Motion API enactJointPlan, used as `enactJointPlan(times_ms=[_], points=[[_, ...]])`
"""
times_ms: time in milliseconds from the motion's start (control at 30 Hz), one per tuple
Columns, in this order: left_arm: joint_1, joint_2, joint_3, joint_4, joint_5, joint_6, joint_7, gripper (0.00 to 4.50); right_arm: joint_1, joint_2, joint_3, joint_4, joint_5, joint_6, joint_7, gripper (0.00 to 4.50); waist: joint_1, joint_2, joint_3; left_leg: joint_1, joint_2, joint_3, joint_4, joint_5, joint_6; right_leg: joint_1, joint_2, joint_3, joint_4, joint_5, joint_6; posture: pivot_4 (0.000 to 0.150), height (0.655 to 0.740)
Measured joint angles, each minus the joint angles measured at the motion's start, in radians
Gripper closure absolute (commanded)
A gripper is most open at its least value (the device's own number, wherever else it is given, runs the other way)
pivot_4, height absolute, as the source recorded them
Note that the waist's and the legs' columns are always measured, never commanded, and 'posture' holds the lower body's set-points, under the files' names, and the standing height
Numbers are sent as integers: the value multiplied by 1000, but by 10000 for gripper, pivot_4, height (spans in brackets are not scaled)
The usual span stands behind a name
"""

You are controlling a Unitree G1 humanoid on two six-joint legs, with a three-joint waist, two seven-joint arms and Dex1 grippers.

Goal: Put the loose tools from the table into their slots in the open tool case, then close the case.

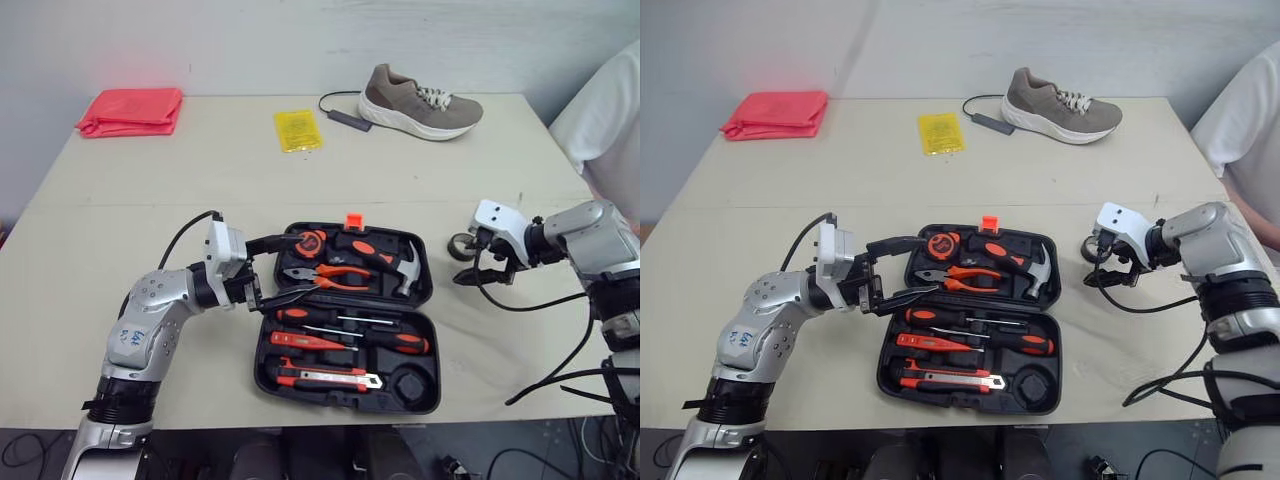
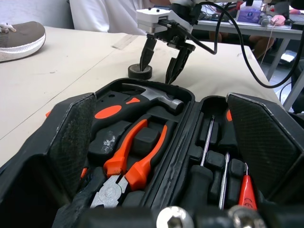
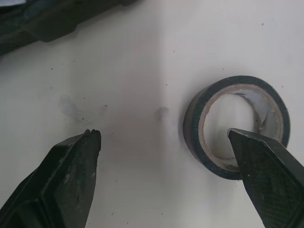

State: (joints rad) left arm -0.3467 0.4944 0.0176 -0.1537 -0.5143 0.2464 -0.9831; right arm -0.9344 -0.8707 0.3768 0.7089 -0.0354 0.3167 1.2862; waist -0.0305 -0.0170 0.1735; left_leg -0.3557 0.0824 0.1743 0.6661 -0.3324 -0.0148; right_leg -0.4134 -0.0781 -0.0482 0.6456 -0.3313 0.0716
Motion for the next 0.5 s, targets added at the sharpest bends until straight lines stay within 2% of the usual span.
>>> enactJointPlan(times_ms=[100,133,233,433,500], points=[[0,0,1,0,6,-5,-1,623,-39,18,11,55,-38,-17,21,0,-1,2,1,0,0,0,0,0,0,0,0,0,0,0,0,1500,7400],[0,0,1,0,6,-7,-1,148,-49,21,12,77,-53,-25,28,2602,0,2,2,0,0,0,0,0,0,0,0,0,0,0,0,1500,7400],[0,-1,1,1,8,-10,-1,0,-68,34,11,121,-78,-55,37,13810,-1,2,2,0,0,0,0,0,0,0,0,0,0,0,0,1500,7400],[5,-3,0,0,9,-18,-5,0,-66,40,5,118,-97,-93,55,44562,-1,2,2,1,0,0,1,0,0,1,-1,0,1,0,1,1500,7400],[5,-3,-1,-1,9,-19,-12,0,-53,30,-1,95,-101,-106,59,44562,-1,3,2,0,0,0,1,0,0,0,-1,0,1,0,1,1500,7400]])
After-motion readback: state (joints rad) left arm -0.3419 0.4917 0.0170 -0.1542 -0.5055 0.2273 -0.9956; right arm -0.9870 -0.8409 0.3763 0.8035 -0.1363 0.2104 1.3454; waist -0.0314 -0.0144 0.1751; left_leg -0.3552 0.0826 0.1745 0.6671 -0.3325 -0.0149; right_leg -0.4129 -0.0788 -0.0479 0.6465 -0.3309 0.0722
